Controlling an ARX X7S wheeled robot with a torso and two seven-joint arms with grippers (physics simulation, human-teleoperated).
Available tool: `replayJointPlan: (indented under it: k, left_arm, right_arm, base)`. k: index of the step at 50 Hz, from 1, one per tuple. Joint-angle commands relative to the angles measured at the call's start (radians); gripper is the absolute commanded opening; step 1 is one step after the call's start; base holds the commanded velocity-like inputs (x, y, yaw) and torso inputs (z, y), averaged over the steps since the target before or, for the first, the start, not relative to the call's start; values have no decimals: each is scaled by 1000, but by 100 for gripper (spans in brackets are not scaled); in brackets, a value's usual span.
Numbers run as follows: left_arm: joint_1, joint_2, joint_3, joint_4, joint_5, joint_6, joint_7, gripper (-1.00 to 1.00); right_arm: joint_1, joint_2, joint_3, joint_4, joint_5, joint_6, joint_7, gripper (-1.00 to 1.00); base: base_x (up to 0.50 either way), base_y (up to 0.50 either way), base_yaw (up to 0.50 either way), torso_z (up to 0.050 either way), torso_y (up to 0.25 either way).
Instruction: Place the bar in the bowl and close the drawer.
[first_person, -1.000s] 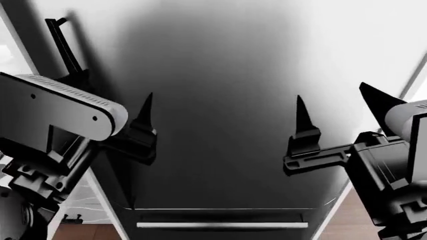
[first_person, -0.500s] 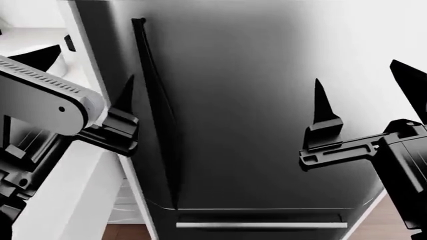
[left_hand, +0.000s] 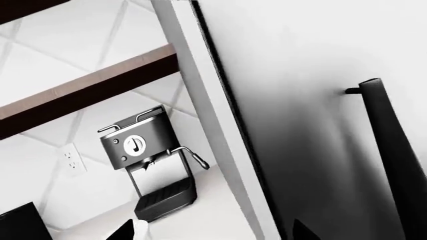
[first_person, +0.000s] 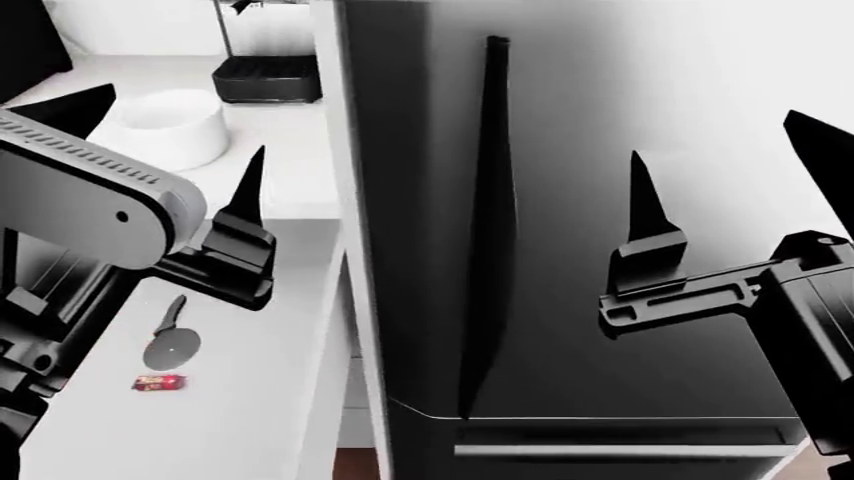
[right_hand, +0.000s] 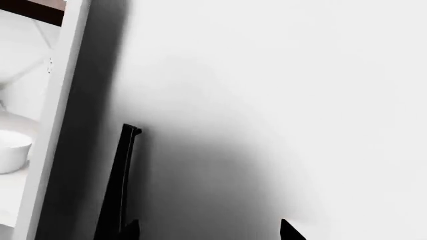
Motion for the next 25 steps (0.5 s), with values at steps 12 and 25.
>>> replayJointPlan:
  k: [12,25]
  left_arm:
    - [-4,12,-4,0,47,29,27,100]
    - [13,6,-3,5,73,42,46,100]
  right_arm:
    - [12,-7,9,0,-21,-24,-27,100]
    - [12,-7,1,-2,-32,-27,-33,100]
  base:
    - [0,500,0,0,0]
    - [0,500,0,0,0]
